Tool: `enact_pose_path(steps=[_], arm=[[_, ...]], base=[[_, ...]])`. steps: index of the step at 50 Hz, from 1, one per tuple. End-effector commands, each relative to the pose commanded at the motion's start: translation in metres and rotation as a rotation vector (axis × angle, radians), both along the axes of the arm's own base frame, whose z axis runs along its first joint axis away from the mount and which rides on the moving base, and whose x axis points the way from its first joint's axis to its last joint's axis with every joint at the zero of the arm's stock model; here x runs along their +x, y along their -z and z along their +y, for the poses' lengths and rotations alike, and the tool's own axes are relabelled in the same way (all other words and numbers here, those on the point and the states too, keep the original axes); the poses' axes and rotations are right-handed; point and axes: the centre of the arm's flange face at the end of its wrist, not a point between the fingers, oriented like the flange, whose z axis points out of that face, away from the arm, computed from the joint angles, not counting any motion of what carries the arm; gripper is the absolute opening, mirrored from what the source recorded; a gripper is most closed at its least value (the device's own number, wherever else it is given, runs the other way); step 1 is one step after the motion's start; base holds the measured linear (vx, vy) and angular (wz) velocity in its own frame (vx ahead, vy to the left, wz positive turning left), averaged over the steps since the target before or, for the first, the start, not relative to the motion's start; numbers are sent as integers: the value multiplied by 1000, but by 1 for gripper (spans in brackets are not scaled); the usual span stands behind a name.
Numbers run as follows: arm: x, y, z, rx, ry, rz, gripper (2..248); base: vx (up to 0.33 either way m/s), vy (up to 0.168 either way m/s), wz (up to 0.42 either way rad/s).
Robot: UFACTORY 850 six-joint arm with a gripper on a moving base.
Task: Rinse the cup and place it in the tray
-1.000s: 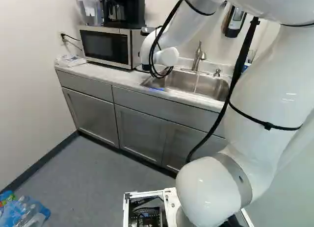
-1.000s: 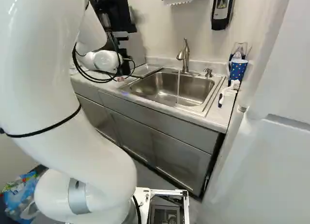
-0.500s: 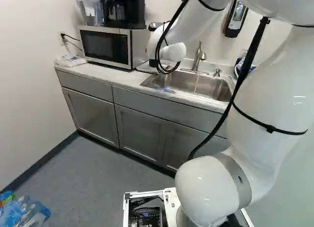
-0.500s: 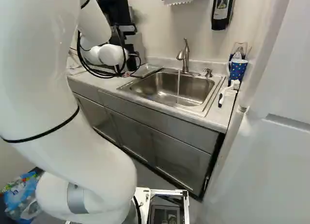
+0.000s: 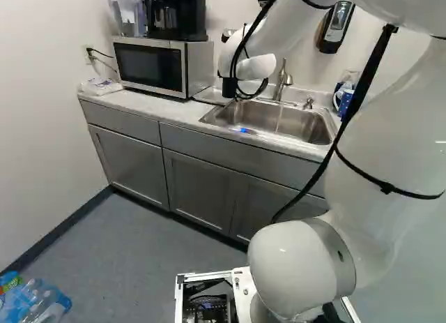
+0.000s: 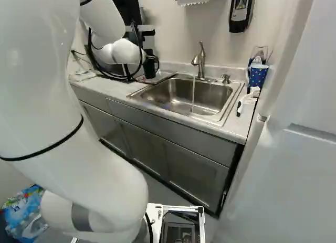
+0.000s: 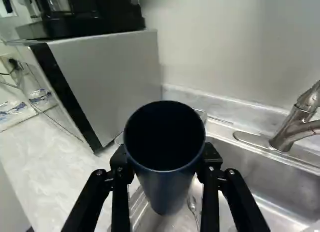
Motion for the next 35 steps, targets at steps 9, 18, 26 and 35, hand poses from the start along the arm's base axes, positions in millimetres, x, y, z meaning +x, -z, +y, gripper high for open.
enact_pose_path(steps=[9,18,26,35], arm=[[2,-5,-14,0,25,41,126],[5,-10,-27,0,50,74,126],[8,-13,-39,1,74,70,126],[9,-13,-53,2,100,70,126]], base=[[0,0,0],[0,0,0],[0,0,0],[0,0,0]])
